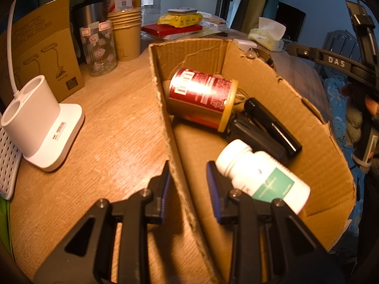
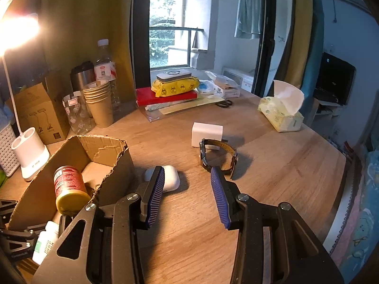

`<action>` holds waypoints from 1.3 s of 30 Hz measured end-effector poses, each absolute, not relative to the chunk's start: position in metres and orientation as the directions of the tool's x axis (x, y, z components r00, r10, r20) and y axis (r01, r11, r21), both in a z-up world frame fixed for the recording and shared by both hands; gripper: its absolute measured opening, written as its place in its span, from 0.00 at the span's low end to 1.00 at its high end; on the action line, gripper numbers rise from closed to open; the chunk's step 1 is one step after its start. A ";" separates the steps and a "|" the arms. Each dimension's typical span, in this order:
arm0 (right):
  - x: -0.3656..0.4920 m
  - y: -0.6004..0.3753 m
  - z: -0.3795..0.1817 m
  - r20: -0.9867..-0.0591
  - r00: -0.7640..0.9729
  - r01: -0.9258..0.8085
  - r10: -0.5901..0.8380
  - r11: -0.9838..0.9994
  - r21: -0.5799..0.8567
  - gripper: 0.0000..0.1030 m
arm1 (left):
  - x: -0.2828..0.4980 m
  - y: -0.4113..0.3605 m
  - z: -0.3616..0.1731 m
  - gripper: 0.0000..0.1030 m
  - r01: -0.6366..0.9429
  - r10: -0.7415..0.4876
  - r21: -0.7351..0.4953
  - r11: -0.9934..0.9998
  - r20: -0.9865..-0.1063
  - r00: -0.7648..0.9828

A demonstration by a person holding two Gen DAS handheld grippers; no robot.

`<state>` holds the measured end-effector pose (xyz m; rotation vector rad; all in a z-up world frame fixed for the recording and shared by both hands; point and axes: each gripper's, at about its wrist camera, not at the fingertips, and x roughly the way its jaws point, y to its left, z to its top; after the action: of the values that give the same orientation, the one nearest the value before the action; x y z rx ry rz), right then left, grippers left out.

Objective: Organize rigid objects
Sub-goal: 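Move the right gripper back toward the leather-strap wristwatch, then position the open right gripper around the wristwatch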

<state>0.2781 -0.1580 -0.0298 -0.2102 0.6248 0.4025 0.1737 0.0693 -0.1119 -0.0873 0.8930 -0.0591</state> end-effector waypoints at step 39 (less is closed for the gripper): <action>0.380 -0.145 -0.087 -0.719 0.641 -0.453 0.270 0.889 -0.070 0.39 | 0.174 0.069 -0.112 0.29 0.015 -0.088 -0.101 0.995 -0.775 0.626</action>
<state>0.3797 -0.1447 -0.0869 -0.2544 0.7722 0.4167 0.1738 0.0693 -0.1118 -0.0874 0.8931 -0.0591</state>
